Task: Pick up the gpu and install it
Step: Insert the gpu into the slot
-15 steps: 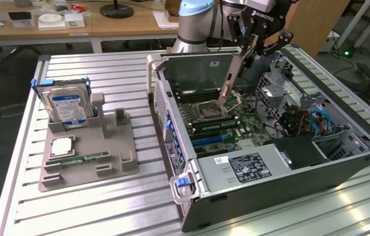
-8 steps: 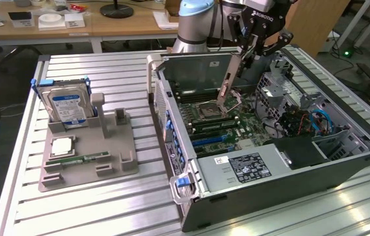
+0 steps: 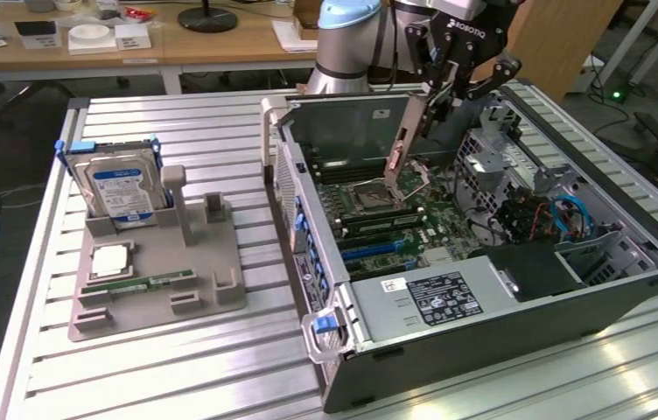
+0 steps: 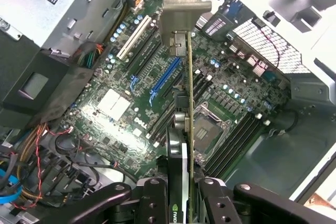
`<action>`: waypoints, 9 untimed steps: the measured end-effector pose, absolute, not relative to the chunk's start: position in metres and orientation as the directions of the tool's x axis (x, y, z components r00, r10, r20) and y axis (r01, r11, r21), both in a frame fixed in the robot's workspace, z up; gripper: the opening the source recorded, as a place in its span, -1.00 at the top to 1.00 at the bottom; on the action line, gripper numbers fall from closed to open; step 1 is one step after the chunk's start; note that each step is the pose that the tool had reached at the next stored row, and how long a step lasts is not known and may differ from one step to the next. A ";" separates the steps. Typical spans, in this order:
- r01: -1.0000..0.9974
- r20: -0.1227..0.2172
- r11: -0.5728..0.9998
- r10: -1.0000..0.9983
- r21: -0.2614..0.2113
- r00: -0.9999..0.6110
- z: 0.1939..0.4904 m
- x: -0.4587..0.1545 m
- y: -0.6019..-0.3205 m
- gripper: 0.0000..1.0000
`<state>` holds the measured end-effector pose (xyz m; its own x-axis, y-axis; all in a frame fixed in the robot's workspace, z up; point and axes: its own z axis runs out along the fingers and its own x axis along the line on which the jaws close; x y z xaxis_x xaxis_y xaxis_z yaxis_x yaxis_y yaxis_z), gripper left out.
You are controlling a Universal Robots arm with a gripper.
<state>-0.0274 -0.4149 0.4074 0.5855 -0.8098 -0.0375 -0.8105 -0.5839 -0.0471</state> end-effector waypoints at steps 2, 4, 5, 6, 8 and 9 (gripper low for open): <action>-0.817 -0.037 -0.575 -0.816 -0.047 0.577 0.407 -0.027 -0.415 0.46; -0.819 -0.037 -0.572 -0.818 -0.047 0.574 0.407 -0.027 -0.415 0.46; -0.819 -0.037 -0.572 -0.818 -0.047 0.573 0.407 -0.027 -0.415 0.46; -0.819 -0.037 -0.572 -0.818 -0.047 0.573 0.407 -0.027 -0.415 0.46; -0.819 -0.037 -0.572 -0.818 -0.047 0.573 0.407 -0.027 -0.415 0.46; -0.819 -0.037 -0.572 -0.818 -0.047 0.573 0.407 -0.027 -0.415 0.46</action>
<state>-0.0274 -0.4149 0.4074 0.5735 -0.8184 -0.0374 -0.8191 -0.5718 -0.0471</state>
